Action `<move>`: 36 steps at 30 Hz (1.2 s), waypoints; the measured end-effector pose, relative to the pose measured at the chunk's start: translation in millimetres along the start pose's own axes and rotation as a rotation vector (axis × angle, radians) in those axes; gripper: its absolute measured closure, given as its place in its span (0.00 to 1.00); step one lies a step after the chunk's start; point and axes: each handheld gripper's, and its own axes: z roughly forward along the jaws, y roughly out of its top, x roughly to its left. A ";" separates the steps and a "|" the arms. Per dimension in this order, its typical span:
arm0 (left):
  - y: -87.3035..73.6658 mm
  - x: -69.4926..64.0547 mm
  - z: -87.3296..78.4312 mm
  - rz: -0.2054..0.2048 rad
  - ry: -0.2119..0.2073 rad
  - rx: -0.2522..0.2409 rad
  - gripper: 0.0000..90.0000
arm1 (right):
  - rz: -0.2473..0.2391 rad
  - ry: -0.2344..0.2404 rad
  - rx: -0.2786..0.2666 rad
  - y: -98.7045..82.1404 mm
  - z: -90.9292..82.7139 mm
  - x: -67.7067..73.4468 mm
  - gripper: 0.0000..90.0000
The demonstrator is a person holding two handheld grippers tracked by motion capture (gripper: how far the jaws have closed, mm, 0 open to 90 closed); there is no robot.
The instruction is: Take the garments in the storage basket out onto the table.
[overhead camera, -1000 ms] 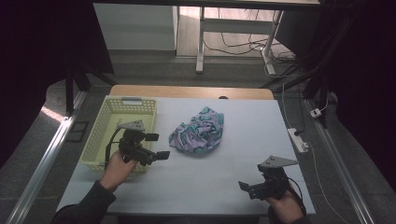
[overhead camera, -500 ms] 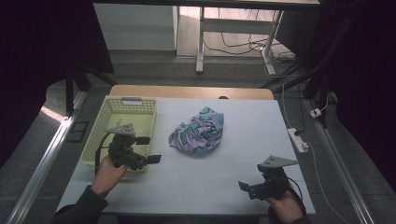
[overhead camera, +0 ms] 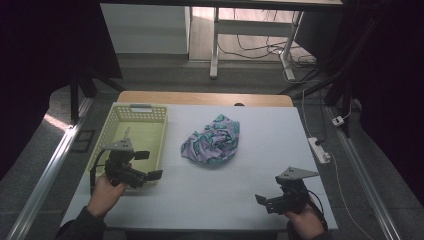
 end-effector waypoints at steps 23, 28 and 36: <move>-43.6 1.3 -34.5 -0.056 0.099 0.003 0.00 | 0.000 -0.001 0.004 0.2 0.8 0.2 0.01; -52.5 1.7 -45.0 -0.075 0.116 -0.011 0.00 | 0.001 -0.002 0.008 0.4 1.0 0.6 0.01; -64.1 3.1 -57.4 -0.101 0.143 -0.019 0.00 | -0.003 -0.008 0.014 0.5 1.2 0.7 0.01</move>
